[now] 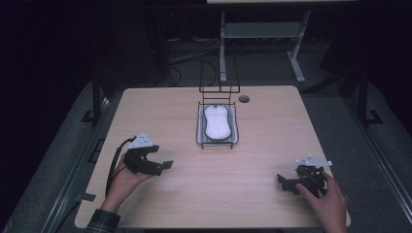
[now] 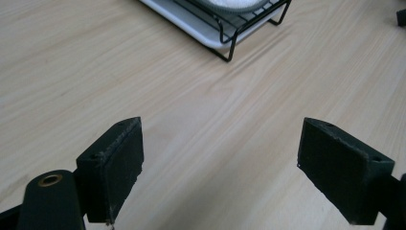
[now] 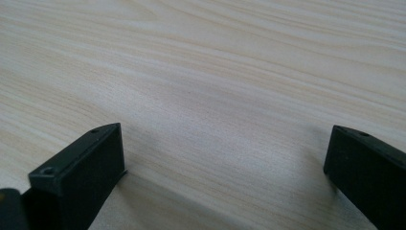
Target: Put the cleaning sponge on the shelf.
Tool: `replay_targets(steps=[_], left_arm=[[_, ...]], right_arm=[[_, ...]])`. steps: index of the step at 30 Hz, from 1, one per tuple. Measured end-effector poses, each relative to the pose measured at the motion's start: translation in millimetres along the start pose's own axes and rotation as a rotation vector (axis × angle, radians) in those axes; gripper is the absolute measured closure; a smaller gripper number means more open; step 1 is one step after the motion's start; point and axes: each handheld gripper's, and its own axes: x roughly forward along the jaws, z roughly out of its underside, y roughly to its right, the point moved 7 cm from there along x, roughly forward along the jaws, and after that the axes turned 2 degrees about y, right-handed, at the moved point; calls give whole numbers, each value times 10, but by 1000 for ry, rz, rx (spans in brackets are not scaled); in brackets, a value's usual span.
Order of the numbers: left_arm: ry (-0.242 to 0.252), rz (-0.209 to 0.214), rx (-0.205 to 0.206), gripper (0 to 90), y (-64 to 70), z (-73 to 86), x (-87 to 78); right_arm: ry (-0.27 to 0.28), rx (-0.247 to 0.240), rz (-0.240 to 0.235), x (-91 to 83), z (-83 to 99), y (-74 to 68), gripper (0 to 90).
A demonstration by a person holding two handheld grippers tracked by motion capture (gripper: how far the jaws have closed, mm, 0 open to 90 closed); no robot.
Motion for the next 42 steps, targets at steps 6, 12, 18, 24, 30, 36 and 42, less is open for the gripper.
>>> replay_targets(steps=[6, 12, 18, 24, 30, 36, 42], left_arm=[[-11, -29, 5, 155, 9, 207, -135], [-17, -47, 0, 154, 26, 378, -225], [-45, -60, -11, 150, 22, 581, -288], [-98, -70, -28, 145, 20, 832, -327], [-127, -87, -45, 135, -30, 1023, -345], [-77, -113, 3, 130, -59, 1086, -349], [-56, -110, 7, 128, -66, 1098, -352]], right_arm=[[0, 0, 0, 0, 0, 0, 0], [0, 0, 0, 0, 0, 0, 0], [0, 0, 0, 0, 0, 0, 0], [0, 0, 0, 0, 0, 0, 0], [0, 2, 0, 0, 0, -2, 0], [0, 2, 0, -1, 0, -2, 0], [0, 1, 0, -1, 0, -2, 0]])
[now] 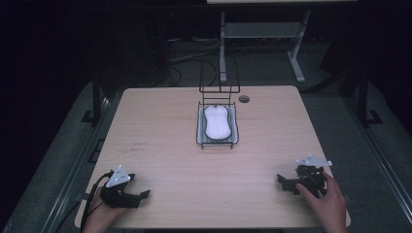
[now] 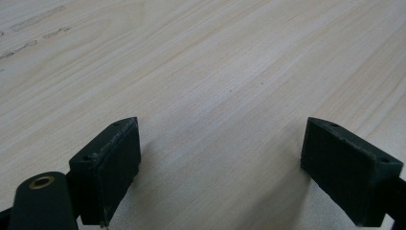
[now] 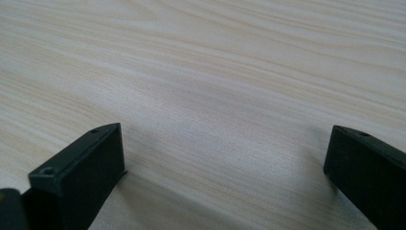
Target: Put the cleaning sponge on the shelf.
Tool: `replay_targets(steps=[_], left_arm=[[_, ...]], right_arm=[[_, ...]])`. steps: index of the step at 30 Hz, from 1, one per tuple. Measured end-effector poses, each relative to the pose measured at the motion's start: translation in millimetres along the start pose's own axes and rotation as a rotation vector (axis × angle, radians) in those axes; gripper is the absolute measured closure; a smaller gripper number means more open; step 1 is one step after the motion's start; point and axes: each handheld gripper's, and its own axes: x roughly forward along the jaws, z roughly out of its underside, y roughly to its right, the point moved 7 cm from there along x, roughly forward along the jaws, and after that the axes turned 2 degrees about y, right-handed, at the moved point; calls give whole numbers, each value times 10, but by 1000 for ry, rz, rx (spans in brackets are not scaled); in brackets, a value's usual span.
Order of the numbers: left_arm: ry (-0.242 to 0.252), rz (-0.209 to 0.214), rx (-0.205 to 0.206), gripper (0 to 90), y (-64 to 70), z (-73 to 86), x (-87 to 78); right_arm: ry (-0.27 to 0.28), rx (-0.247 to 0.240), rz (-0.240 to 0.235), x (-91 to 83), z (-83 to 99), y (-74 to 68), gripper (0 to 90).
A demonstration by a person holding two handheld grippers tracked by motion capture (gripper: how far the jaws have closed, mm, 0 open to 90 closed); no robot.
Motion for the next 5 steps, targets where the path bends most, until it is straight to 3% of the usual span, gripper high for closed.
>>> replay_targets(steps=[5], left_arm=[[0, -3, -2, 128, 0, -3, 3]], right_arm=[[0, 0, 0, 0, 0, 0, 0]])
